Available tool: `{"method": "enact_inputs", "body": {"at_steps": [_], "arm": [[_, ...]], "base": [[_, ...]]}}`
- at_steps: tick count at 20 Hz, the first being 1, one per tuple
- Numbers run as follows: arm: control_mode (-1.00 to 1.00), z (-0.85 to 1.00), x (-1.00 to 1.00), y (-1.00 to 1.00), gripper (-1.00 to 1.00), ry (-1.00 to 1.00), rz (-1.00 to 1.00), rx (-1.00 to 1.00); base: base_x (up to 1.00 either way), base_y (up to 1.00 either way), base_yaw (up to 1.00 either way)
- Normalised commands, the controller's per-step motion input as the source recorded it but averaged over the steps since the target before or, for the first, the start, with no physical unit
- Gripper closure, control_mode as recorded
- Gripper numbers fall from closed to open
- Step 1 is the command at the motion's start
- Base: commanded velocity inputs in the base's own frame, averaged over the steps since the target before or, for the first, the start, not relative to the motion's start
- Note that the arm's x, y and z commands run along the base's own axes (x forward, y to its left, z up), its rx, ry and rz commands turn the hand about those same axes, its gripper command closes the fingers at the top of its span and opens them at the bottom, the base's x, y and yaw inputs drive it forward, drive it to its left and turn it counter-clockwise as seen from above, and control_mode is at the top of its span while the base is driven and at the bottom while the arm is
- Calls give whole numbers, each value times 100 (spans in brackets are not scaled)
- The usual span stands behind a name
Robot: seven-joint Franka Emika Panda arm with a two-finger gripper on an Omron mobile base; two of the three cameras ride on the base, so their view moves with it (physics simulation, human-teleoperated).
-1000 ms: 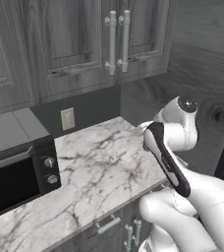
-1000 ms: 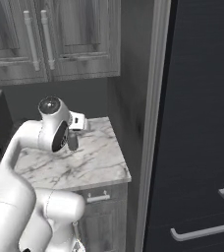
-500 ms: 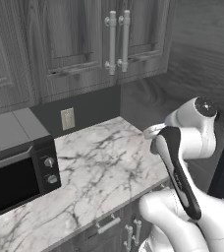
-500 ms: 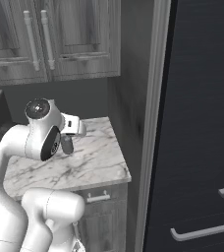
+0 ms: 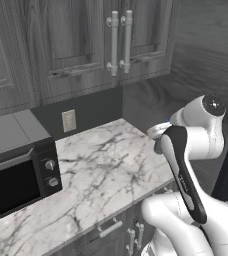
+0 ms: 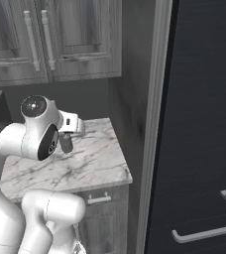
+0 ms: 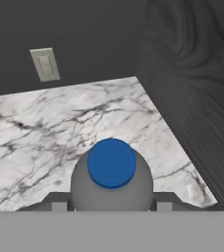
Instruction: Place the drinks on the dining counter in a tight cluster.
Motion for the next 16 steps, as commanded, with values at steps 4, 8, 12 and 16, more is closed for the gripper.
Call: {"method": "enact_inputs", "body": {"at_steps": [4,8,12,16], "arm": [[-100,0,0,0,100,0,0,0],[100,0,-6,0,100,0,0,0],[100,0,0,0,100,0,0,0],[100,0,0,0,100,0,0,0]], "base": [[0,0,0],[-11,0,0],[-95,0,0],[-100,0,0]]}}
